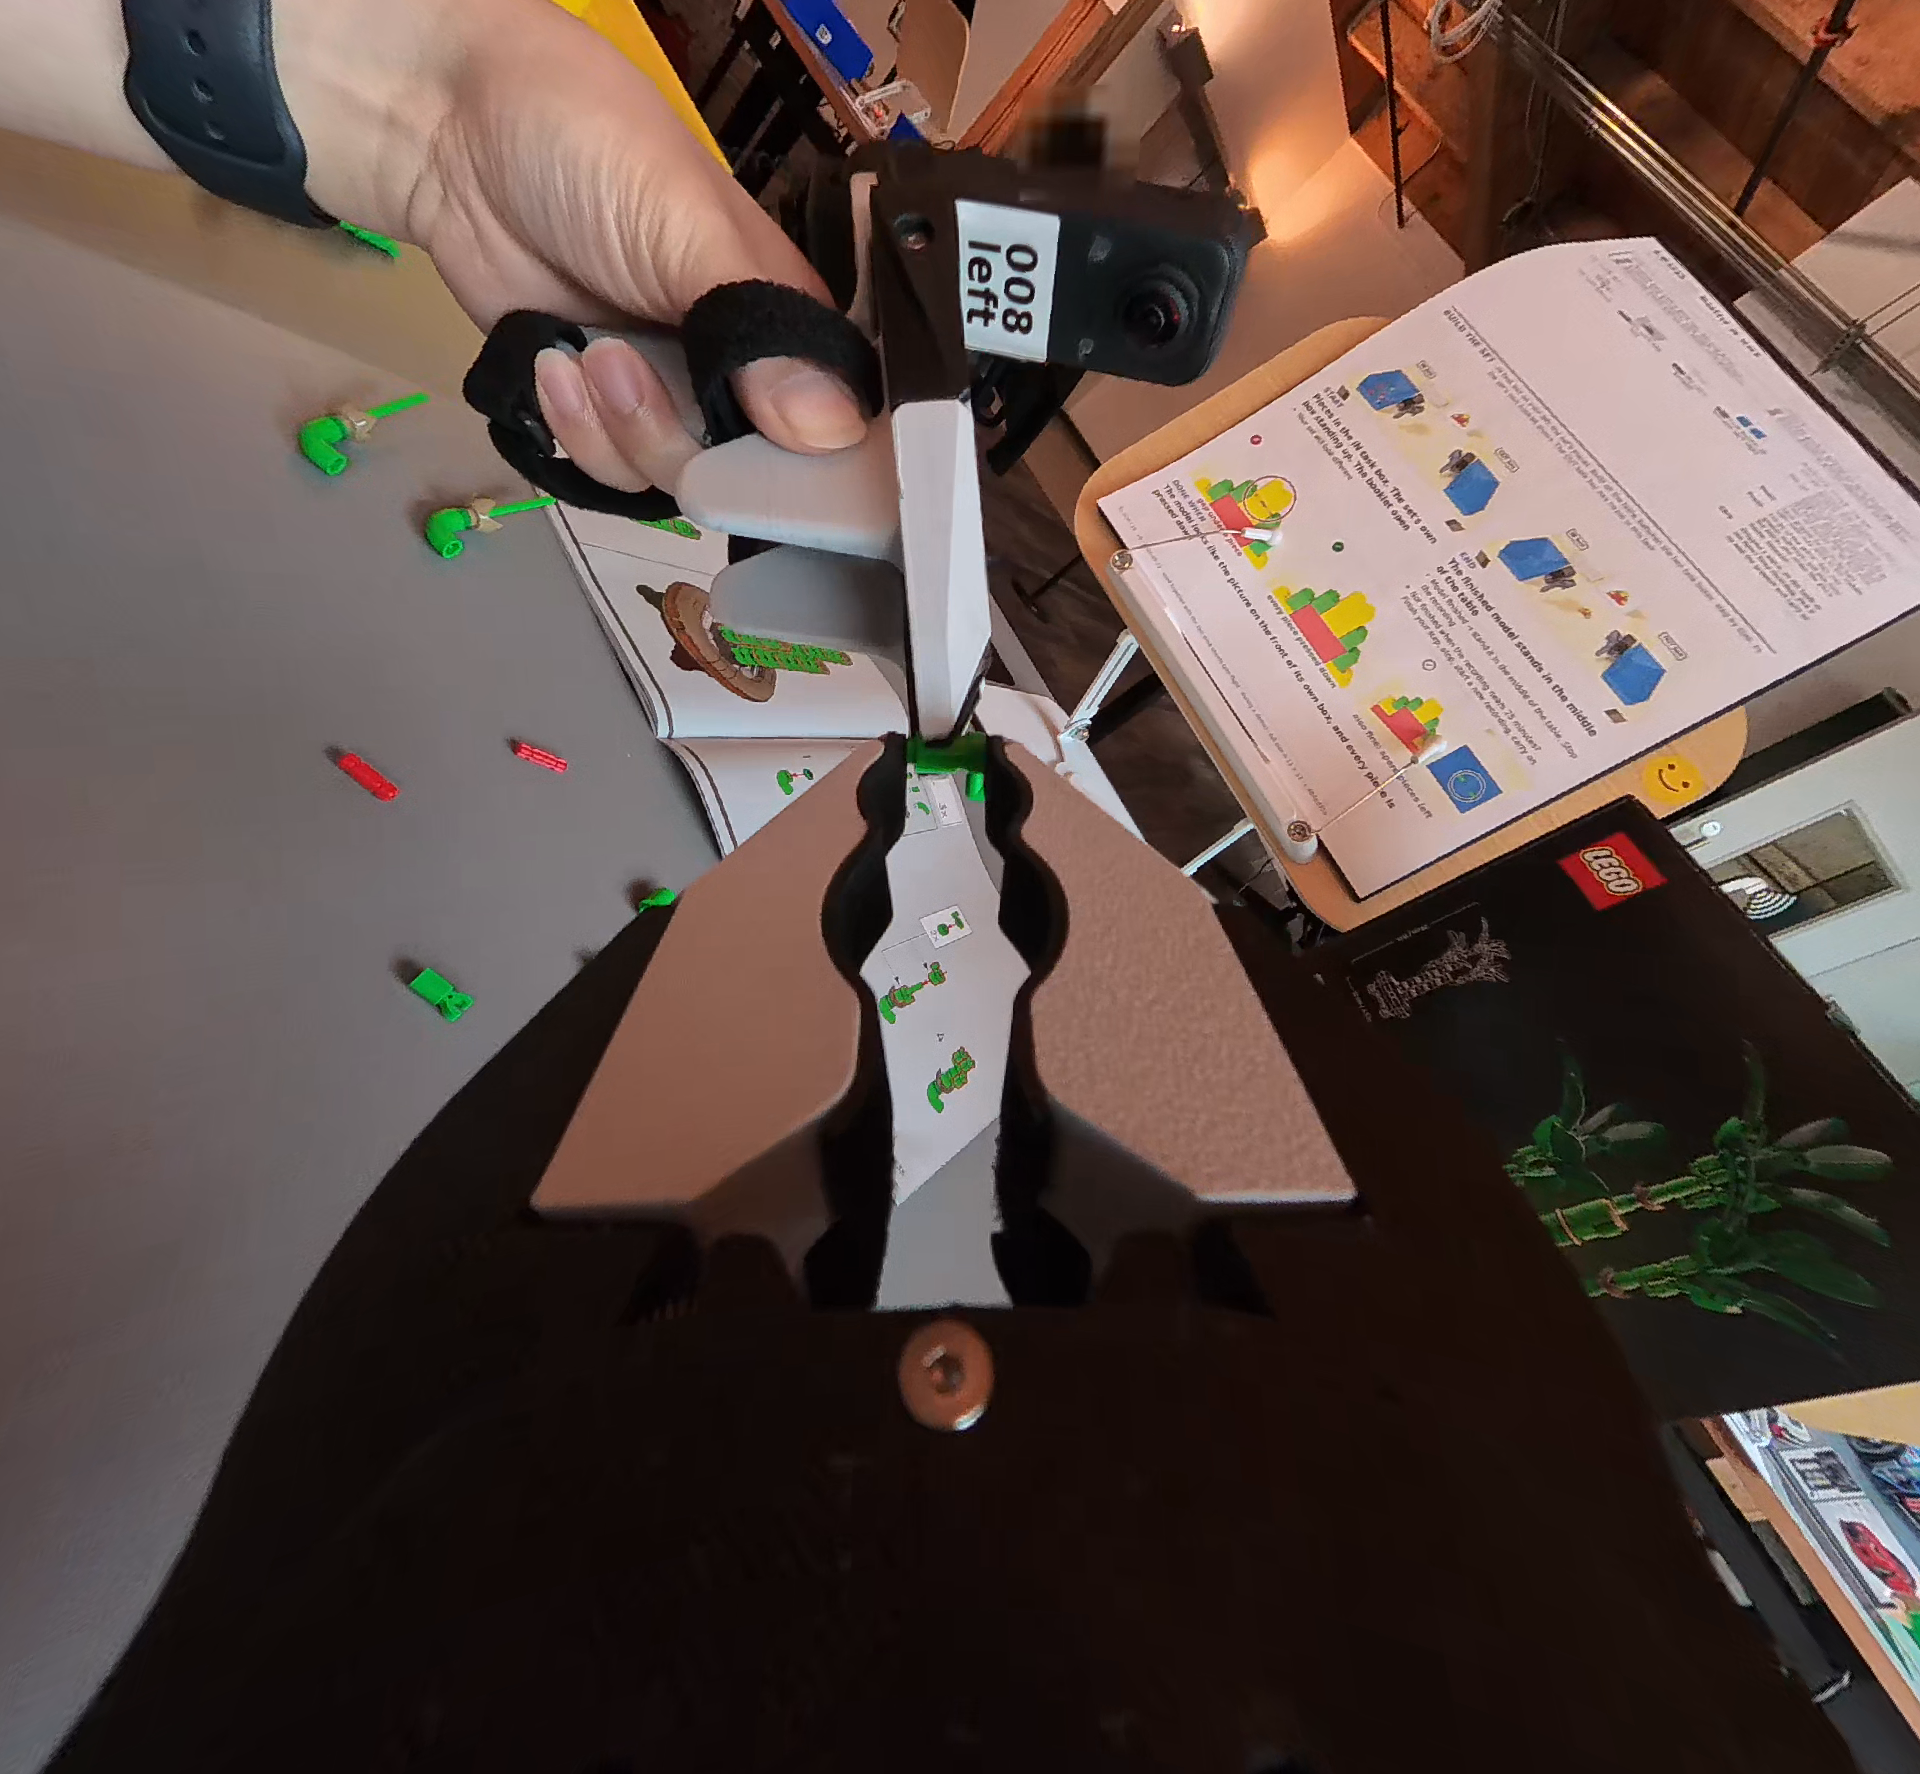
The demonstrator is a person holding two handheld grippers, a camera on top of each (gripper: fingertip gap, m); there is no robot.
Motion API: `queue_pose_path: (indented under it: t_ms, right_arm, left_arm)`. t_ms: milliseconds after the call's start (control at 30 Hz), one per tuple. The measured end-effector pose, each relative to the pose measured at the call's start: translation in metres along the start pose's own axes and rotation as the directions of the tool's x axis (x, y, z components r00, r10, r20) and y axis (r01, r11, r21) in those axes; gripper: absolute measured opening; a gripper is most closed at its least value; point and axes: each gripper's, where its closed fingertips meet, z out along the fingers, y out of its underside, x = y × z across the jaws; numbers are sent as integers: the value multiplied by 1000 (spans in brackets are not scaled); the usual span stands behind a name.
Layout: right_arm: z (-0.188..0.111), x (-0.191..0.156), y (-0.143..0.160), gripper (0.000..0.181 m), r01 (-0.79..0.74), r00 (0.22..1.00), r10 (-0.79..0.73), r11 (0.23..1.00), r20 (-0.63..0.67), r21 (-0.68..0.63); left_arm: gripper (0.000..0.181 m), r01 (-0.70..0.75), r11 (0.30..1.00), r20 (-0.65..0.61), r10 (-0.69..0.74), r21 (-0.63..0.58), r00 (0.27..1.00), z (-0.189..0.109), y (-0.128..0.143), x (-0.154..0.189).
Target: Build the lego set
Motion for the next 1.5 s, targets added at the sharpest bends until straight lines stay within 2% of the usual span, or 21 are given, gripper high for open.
queue_pose_path:
  t_ms: [133,167,200,267,333,367,433,500,533,633,733,867,967,1200,1367,1500]
  right_arm:
    - [-1,2,-3,14,-12,1000,12,1000,-7,0]
    - [-2,3,-2,14,-7,1000,7,1000,-12,-8]
    - [-3,5,-1,14,-5,1000,4,1000,-18,-15]
    - [-4,8,3,14,-1,1000,0,1000,-22,-30]
    - [-10,20,18,14,39,998,-44,994,-49,-99]
    - [-15,28,36,14,42,998,-50,984,-41,-172]
    - [-34,43,85,14,-80,997,76,939,-25,-336]
    - [-58,38,138,14,-251,958,287,821,-10,-512]
    - [-68,32,157,14,-282,941,337,763,-14,-582]
    - [-88,8,186,14,-221,933,356,666,43,-712]
    - [-106,-6,192,14,-246,887,459,560,48,-791]
    - [-115,-17,183,14,-300,825,562,530,63,-793]
    - [-119,-29,189,14,-256,809,579,504,103,-825]
    - [-120,-32,197,15,-241,810,577,487,103,-840]
    - [-115,-30,197,15,-155,866,471,574,169,-804]
    - [-113,-31,198,17,-234,832,544,525,111,-818]
  left_arm:
    - [7,20,1000,-31,-20,18,999,-2,-3,4]
    - [17,30,999,-41,-29,40,999,-6,-8,6]
    - [32,44,996,-47,-40,74,998,-13,-14,7]
    - [33,36,990,-38,-31,140,999,-32,-24,7]
    - [34,13,984,25,-18,180,1000,-52,-30,3]
    - [33,0,981,50,-10,193,999,-61,-32,2]
    - [28,-24,974,65,10,226,998,-78,-37,8]
    - [26,-42,966,79,23,256,997,-91,-42,13]
    - [25,-50,963,84,29,264,996,-95,-43,15]
    - [25,-54,965,89,33,256,995,-100,-42,17]
    - [25,-39,968,86,18,247,996,-99,-40,15]
    - [25,-29,974,80,10,226,997,-94,-38,13]
    - [24,-24,976,89,5,216,996,-92,-36,10]
    - [23,-32,976,93,12,214,996,-92,-36,13]
    - [23,-32,975,92,12,218,996,-93,-37,13]
    - [23,-27,976,88,8,216,996,-93,-37,14]
